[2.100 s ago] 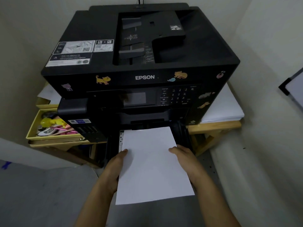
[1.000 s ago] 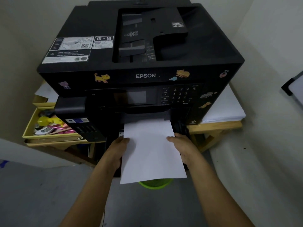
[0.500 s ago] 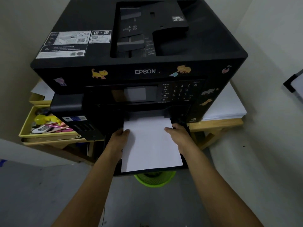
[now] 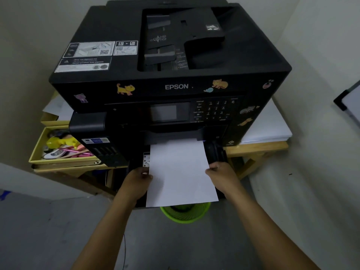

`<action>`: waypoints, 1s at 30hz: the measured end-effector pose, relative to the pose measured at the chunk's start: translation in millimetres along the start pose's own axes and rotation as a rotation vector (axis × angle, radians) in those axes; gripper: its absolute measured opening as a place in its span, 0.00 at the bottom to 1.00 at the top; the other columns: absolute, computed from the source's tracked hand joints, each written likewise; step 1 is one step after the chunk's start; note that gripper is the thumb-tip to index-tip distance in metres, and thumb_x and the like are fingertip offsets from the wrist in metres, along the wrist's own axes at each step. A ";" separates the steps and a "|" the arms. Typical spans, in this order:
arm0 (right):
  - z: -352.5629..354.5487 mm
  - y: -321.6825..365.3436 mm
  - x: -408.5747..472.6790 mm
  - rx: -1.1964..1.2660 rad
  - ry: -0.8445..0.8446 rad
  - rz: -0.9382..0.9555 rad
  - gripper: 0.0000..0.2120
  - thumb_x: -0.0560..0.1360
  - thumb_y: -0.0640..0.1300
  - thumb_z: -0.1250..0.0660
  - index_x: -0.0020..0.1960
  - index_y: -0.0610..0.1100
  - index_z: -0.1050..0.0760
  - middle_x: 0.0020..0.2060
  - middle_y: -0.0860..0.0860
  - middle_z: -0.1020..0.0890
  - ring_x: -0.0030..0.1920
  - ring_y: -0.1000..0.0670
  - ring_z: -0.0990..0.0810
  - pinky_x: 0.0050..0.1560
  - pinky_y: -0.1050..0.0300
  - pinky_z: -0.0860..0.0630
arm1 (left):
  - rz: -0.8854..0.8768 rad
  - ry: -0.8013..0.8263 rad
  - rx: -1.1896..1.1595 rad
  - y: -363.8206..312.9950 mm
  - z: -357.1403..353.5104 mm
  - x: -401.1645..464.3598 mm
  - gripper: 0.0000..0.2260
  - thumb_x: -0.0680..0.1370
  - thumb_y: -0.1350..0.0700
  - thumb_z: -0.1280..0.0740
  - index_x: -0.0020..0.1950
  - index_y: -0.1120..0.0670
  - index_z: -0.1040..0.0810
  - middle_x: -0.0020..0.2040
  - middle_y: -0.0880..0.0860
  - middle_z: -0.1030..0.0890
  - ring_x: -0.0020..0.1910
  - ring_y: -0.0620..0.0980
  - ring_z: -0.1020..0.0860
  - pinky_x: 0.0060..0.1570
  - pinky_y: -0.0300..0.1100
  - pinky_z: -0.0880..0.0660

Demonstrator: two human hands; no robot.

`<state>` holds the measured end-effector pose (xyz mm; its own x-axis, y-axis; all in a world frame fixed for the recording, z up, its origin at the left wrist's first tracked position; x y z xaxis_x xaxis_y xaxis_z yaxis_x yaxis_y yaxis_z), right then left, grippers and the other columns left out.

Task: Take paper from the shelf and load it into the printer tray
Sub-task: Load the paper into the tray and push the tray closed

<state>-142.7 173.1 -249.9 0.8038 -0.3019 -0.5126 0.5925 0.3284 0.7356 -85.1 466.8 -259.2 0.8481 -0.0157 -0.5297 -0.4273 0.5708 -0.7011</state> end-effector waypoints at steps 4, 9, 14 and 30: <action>-0.1 1.0 6.8 0.073 -0.046 -0.004 0.08 0.83 0.37 0.34 0.54 0.45 0.16 0.48 0.49 0.13 0.48 0.49 0.14 0.45 0.55 0.19 | 0.031 -0.057 -0.080 3.5 -1.8 8.5 0.11 0.82 0.61 0.33 0.64 0.55 0.19 0.56 0.57 0.15 0.49 0.54 0.16 0.53 0.51 0.17; -5.9 -0.3 24.6 0.074 -0.097 -0.011 0.11 0.83 0.38 0.33 0.63 0.41 0.17 0.55 0.46 0.13 0.49 0.49 0.17 0.43 0.58 0.22 | -0.019 -0.116 -0.123 -3.6 -0.9 14.0 0.13 0.84 0.62 0.34 0.68 0.56 0.20 0.59 0.58 0.18 0.56 0.59 0.18 0.59 0.56 0.18; -9.2 5.1 36.7 0.043 -0.143 0.012 0.11 0.84 0.38 0.34 0.63 0.41 0.17 0.49 0.47 0.15 0.41 0.53 0.19 0.34 0.61 0.28 | -0.070 -0.180 -0.079 -9.3 -2.6 23.2 0.15 0.84 0.62 0.35 0.70 0.56 0.21 0.60 0.59 0.17 0.53 0.59 0.18 0.50 0.47 0.23; -10.5 -0.2 7.5 -0.263 -0.225 0.283 0.18 0.85 0.41 0.34 0.74 0.45 0.26 0.53 0.47 0.14 0.47 0.48 0.16 0.38 0.60 0.28 | -0.234 -0.187 0.247 -8.6 -1.2 -10.6 0.26 0.83 0.59 0.31 0.81 0.53 0.32 0.66 0.57 0.16 0.65 0.60 0.19 0.55 0.43 0.26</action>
<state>-136.2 180.2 -258.6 0.9217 -0.3452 -0.1771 0.3681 0.6340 0.6801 -90.8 461.0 -248.2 0.9659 -0.0317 -0.2569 -0.1467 0.7506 -0.6442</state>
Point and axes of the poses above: each hand's wrist, its own x-axis towards the middle knuckle, its own z-axis out of the back of the hand, y = z × x, the point moved 5 cm from there along x, towards the middle knuckle
